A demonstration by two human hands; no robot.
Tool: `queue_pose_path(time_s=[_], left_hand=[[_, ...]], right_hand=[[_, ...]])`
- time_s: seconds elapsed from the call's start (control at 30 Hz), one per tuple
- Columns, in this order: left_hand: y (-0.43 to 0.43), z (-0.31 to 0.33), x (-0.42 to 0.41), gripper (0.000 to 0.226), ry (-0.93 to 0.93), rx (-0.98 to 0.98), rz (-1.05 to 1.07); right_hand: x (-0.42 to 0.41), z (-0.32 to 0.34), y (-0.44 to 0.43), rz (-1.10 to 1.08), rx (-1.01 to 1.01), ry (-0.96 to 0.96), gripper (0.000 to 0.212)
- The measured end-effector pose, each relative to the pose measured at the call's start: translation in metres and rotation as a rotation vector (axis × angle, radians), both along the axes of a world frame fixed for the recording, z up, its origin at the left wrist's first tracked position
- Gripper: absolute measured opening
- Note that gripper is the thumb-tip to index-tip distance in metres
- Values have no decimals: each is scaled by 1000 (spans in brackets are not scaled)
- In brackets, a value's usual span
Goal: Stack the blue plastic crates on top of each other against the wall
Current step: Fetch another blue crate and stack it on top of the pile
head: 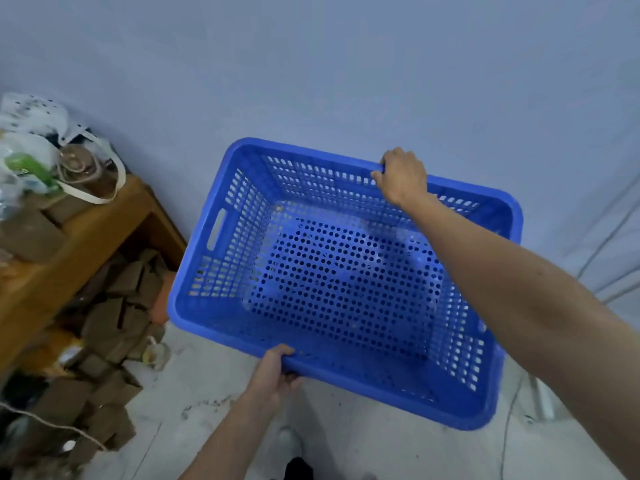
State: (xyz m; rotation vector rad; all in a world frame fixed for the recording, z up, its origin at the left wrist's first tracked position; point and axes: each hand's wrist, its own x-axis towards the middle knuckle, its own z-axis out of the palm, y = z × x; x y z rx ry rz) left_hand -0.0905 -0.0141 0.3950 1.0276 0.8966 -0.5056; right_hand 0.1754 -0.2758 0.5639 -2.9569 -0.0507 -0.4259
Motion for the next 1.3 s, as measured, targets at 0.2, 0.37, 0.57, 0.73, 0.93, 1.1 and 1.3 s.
queue_pose_path(time_s=[0.2, 0.37, 0.57, 0.73, 0.93, 1.1, 1.3], left_hand=[[-4, 6, 27, 14, 43, -85, -17], [-19, 21, 56, 20, 134, -134, 2], [-24, 28, 86, 21, 179, -129, -17], [-31, 38, 109, 9, 177, -130, -103], [-62, 59, 154, 10, 22, -120, -112], [-58, 53, 148, 9, 36, -83, -94], [-54, 53, 137, 56, -1, 94, -354]], right_hand=[[43, -14, -3, -66, -61, 50, 34], [81, -19, -10, -91, -159, 136, 38], [123, -39, -13, -65, -240, 227, 42], [136, -71, -28, -77, -215, 331, 47], [112, -90, -22, 87, -174, 533, 58], [81, -95, -19, 190, -128, 533, 56], [43, -96, -27, 197, -140, 551, 55]])
